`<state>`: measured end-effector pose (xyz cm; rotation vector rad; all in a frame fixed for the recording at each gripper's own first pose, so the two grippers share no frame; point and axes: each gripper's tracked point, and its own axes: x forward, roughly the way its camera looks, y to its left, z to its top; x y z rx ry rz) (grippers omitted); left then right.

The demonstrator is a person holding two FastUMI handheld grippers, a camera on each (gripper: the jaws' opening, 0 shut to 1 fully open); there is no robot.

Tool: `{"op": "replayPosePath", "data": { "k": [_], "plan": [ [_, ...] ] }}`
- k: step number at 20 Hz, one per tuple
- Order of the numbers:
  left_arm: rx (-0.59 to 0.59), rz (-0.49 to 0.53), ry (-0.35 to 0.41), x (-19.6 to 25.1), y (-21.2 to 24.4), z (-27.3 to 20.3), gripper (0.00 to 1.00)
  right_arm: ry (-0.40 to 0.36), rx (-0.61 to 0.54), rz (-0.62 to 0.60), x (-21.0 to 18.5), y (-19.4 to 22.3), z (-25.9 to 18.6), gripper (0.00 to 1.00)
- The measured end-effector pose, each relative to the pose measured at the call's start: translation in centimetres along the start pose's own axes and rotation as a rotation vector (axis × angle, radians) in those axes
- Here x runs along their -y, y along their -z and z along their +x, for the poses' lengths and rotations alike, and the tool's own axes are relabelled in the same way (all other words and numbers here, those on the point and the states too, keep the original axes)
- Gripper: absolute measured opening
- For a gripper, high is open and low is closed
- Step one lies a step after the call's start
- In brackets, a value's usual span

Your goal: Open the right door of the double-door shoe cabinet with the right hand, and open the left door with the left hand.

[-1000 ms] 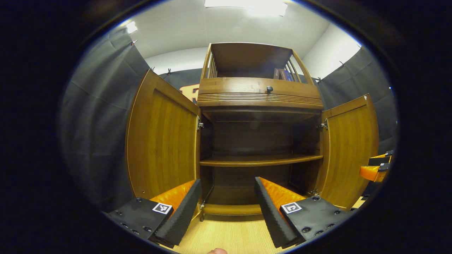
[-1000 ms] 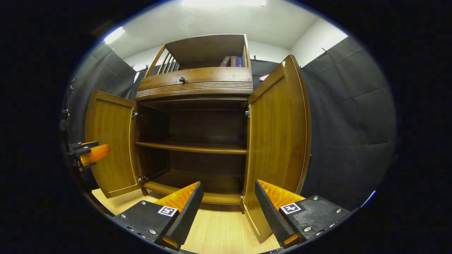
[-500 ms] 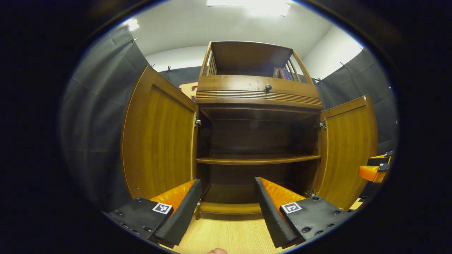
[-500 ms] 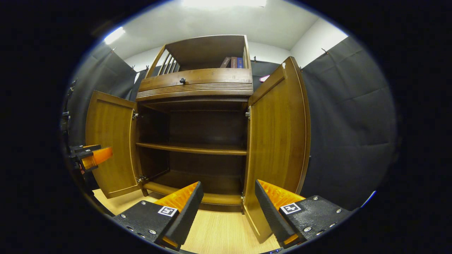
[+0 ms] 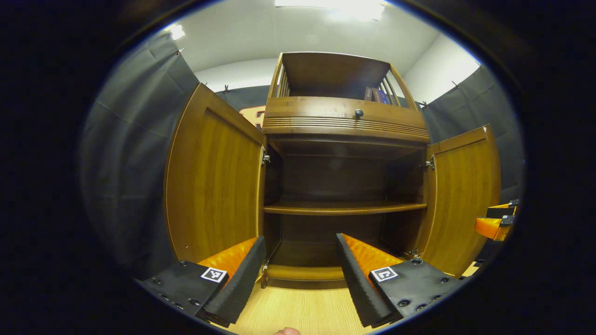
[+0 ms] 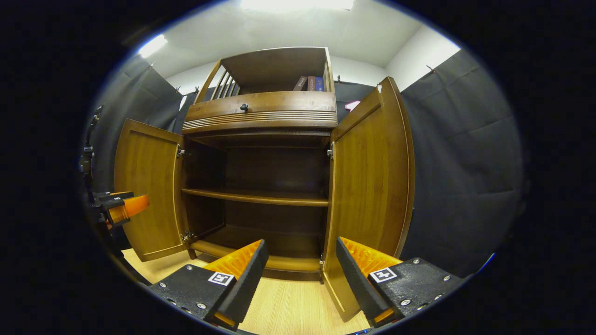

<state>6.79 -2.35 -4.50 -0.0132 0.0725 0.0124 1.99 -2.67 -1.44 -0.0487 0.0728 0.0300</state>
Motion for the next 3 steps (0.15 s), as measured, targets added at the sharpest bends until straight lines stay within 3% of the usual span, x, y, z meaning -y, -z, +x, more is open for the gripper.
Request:
{"op": "replayPosePath", "data": {
  "k": [3],
  "plan": [
    [0.0,-0.022,-0.008,0.03,0.06,0.23,0.98,-0.007,-0.001,0.006,-0.17,-0.13,0.04,0.9]
  ]
}}
